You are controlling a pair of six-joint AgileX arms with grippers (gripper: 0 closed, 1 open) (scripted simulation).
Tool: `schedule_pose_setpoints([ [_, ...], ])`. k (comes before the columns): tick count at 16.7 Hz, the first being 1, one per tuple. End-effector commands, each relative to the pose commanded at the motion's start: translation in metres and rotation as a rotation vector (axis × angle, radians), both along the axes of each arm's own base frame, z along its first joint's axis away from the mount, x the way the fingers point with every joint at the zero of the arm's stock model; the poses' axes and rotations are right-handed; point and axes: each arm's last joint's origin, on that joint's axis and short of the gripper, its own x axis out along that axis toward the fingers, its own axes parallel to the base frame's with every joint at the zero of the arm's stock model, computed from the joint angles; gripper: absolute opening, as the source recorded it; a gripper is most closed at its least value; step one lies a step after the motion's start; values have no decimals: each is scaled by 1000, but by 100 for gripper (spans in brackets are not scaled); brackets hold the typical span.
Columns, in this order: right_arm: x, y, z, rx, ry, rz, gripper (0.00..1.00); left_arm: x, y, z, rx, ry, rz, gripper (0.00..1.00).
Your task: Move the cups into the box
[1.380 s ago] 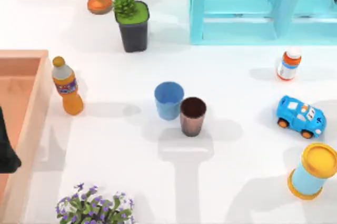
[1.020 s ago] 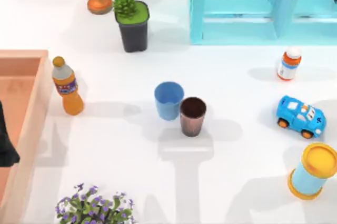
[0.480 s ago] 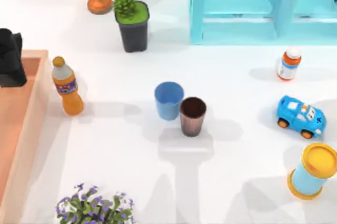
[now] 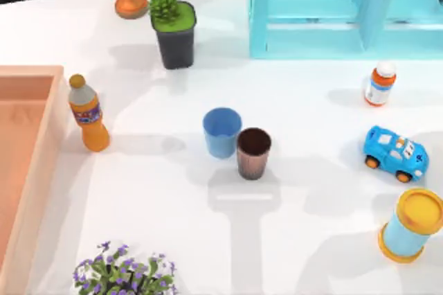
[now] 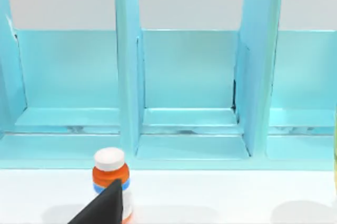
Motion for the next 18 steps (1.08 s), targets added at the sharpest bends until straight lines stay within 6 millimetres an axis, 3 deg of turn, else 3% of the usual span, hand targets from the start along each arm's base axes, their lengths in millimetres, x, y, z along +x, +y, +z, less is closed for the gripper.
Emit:
schedule_pose_setpoints([
  [4,0,0,0,0,0,0,100,57,-65,-23,52,231,-17,100],
  [7,0,0,0,0,0,0,100,81,-112,-58,111,377,-23,100],
  [10,0,0,0,0,0,0,100,90,-148,-95,172,490,-25,100],
  [13,0,0,0,0,0,0,100,90,-172,-127,223,565,-25,100],
  [15,0,0,0,0,0,0,100,88,-181,-140,245,594,-26,100],
  [18,0,0,0,0,0,0,100,87,-184,-144,252,603,-26,100],
])
